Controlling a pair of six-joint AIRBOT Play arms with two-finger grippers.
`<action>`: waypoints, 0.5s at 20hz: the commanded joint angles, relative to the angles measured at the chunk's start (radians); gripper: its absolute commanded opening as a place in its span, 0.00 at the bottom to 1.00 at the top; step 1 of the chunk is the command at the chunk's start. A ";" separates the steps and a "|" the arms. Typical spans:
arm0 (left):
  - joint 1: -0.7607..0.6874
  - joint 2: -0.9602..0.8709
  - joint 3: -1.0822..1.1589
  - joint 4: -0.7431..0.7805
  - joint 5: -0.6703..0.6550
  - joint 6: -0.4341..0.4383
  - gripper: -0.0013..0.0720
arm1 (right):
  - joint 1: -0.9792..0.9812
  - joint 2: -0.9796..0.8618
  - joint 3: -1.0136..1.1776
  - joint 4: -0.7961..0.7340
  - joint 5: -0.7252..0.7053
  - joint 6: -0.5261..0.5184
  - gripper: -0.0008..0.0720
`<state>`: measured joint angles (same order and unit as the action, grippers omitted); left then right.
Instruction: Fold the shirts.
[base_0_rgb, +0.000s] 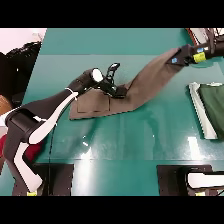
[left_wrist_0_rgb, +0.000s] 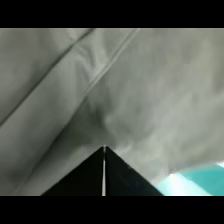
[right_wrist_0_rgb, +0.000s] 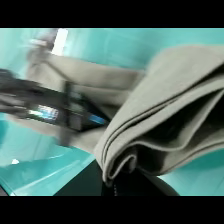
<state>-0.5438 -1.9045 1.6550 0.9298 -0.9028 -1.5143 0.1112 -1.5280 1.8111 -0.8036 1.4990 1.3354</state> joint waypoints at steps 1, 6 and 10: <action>-0.015 -0.035 0.013 -0.030 0.006 -0.005 0.06 | 0.123 0.006 0.073 -0.001 -0.038 0.018 0.03; -0.012 -0.033 0.013 -0.021 0.021 -0.003 0.06 | 0.228 -0.001 0.077 -0.002 -0.096 0.010 0.03; 0.071 0.035 0.018 0.037 -0.066 -0.005 0.06 | 0.282 -0.001 0.077 -0.002 -0.143 -0.010 0.03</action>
<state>-0.5190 -1.9083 1.6691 0.9245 -0.9146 -1.5185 0.3500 -1.5280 1.8843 -0.8055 1.3968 1.3365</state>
